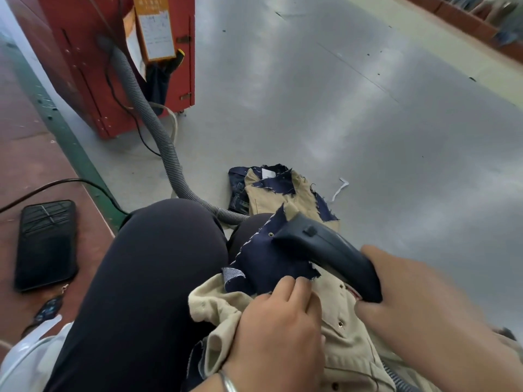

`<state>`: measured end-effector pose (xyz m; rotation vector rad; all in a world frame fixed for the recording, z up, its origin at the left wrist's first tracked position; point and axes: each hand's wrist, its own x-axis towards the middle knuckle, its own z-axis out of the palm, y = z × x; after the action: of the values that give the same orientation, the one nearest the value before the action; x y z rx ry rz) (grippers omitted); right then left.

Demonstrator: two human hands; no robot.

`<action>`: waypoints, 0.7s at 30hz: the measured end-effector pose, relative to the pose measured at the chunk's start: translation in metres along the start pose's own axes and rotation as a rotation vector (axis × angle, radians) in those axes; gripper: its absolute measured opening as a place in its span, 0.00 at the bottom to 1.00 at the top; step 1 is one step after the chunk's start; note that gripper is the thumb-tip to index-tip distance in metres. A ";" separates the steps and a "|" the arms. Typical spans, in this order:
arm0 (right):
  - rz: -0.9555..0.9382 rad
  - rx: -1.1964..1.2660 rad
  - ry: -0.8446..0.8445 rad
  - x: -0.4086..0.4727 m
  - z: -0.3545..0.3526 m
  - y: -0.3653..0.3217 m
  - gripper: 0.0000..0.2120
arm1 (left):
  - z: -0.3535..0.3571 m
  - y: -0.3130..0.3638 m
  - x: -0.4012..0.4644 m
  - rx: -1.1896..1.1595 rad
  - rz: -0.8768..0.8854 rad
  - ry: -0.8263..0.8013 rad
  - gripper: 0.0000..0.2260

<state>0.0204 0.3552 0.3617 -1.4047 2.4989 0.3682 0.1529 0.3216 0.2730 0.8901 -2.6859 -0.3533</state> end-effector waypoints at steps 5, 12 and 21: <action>-0.036 0.061 0.122 0.034 0.000 -0.017 0.10 | 0.005 0.001 0.000 -0.030 -0.002 0.029 0.13; 0.019 0.229 0.035 0.108 0.000 -0.018 0.07 | 0.002 0.005 -0.004 -0.025 -0.013 0.009 0.12; -0.076 0.442 0.265 0.006 -0.023 0.050 0.19 | 0.022 0.010 -0.008 0.034 -0.025 0.059 0.19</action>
<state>-0.0277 0.3682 0.3860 -1.4255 2.4994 -0.3895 0.1462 0.3376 0.2543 0.9295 -2.6365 -0.2832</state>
